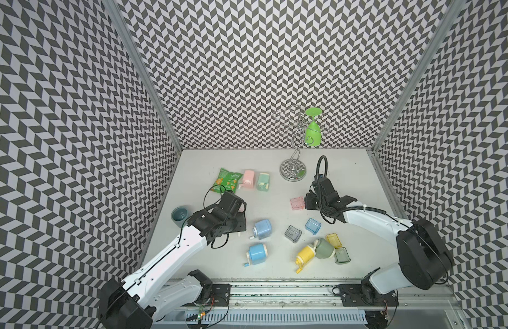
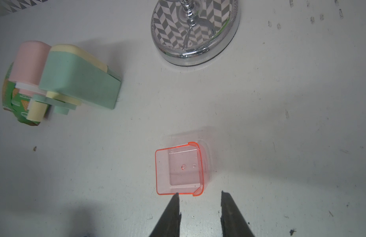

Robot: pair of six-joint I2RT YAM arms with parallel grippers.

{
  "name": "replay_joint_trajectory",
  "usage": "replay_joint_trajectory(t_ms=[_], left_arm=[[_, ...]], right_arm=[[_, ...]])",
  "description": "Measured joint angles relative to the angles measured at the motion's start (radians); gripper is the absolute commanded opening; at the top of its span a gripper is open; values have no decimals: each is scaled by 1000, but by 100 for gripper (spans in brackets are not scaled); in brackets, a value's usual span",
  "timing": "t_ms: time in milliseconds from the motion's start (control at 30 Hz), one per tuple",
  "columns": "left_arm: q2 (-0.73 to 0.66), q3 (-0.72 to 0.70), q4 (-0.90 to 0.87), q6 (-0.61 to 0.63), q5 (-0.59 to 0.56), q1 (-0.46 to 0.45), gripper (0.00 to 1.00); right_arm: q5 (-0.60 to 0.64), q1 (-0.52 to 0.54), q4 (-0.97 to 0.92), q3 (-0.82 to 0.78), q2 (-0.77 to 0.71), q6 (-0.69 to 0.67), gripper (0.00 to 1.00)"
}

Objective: Put the tray back into the pencil sharpener
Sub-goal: Pick up the pencil sharpener from the center of the board.

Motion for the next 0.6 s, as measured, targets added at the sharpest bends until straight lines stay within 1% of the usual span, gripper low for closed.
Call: replay_joint_trajectory(t_ms=[67, 233, 267, 333, 500, 600], left_arm=[[7, 31, 4, 53, 6, 19, 34], [26, 101, 59, 217, 27, 20, 33], [25, 106, 82, 261, 38, 19, 32], [26, 107, 121, 359, 63, 10, 30], [32, 107, 197, 650, 121, -47, 32], [72, 124, 213, 808, 166, -58, 32]], right_arm=[[-2, 0, 0, -3, -2, 2, 34], [-3, -2, -3, -15, -23, 11, 34], [-3, -3, -3, -15, -25, 11, 34], [-3, -7, -3, -15, -27, 11, 33], [-4, -25, -17, -15, -31, 11, 33], [-6, -39, -20, -15, -35, 11, 33]])
